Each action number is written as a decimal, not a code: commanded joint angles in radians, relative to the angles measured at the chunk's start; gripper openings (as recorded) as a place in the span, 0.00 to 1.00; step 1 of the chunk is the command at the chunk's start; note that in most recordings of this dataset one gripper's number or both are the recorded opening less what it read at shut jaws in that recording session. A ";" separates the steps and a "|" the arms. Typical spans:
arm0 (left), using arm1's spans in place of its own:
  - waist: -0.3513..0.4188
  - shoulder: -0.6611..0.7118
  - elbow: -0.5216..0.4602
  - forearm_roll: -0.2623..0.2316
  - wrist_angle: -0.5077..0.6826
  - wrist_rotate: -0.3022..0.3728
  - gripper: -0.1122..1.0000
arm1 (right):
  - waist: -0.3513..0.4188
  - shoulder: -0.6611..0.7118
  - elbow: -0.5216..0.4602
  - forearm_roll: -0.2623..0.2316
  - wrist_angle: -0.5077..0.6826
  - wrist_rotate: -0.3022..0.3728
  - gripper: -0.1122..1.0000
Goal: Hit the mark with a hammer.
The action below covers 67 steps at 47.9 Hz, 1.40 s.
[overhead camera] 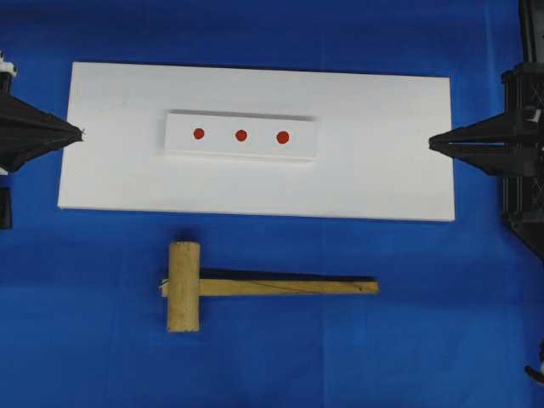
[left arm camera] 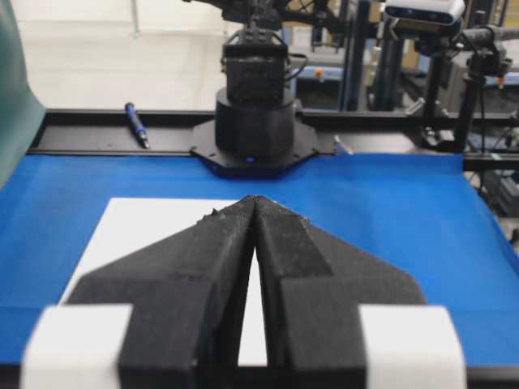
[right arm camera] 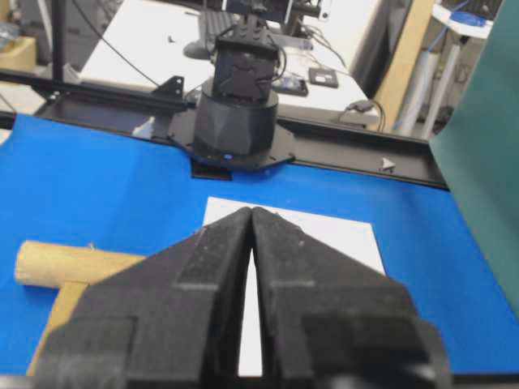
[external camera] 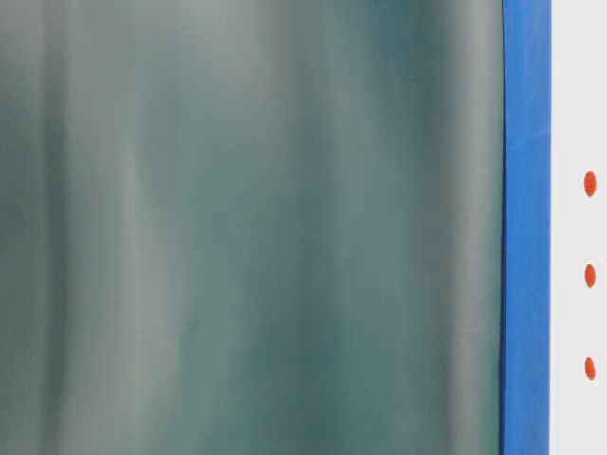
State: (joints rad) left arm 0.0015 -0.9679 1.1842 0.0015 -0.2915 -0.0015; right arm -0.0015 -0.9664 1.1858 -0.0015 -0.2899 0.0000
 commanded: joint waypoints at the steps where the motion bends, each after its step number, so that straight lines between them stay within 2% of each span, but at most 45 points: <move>1: 0.000 0.009 -0.020 -0.017 -0.002 -0.005 0.12 | 0.028 0.018 -0.034 0.005 -0.008 0.008 0.10; 6: 0.000 0.008 -0.020 -0.018 0.015 -0.006 0.12 | 0.086 0.069 -0.064 0.006 0.005 0.014 0.05; 12: 0.000 0.005 -0.020 -0.018 0.017 -0.005 0.12 | 0.146 0.160 -0.118 0.014 0.028 0.046 0.05; 22: 0.000 0.008 -0.015 -0.018 0.021 -0.005 0.12 | 0.183 0.334 -0.181 0.017 0.032 0.106 0.05; 26: 0.000 0.008 -0.012 -0.018 0.025 -0.005 0.12 | 0.190 0.400 -0.198 0.017 0.020 0.140 0.08; 29: 0.000 0.008 -0.011 -0.018 0.025 -0.005 0.12 | 0.201 0.460 -0.216 0.021 0.014 0.169 0.13; 32: 0.000 0.006 -0.009 -0.018 0.025 -0.005 0.12 | 0.213 0.512 -0.232 0.028 0.011 0.192 0.22; 36: 0.000 0.008 -0.005 -0.018 0.025 -0.005 0.12 | 0.225 0.589 -0.253 0.046 0.002 0.212 0.39; 44: 0.006 0.008 0.012 -0.018 0.021 -0.005 0.12 | 0.247 0.773 -0.318 0.074 -0.029 0.212 0.84; 46: 0.012 0.008 0.018 -0.018 0.018 -0.005 0.12 | 0.250 0.818 -0.336 0.087 -0.044 0.212 0.92; 48: 0.017 0.008 0.023 -0.018 0.017 -0.005 0.12 | 0.255 0.876 -0.357 0.110 -0.072 0.212 0.94; 57: 0.021 0.005 0.035 -0.017 0.017 -0.005 0.12 | 0.275 1.055 -0.430 0.183 -0.176 0.212 0.90; 67: 0.026 0.005 0.054 -0.018 0.017 -0.005 0.12 | 0.284 1.200 -0.499 0.252 -0.229 0.212 0.90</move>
State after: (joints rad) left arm 0.0230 -0.9679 1.2456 -0.0153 -0.2638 -0.0046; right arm 0.2746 0.2117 0.7286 0.2347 -0.4955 0.2148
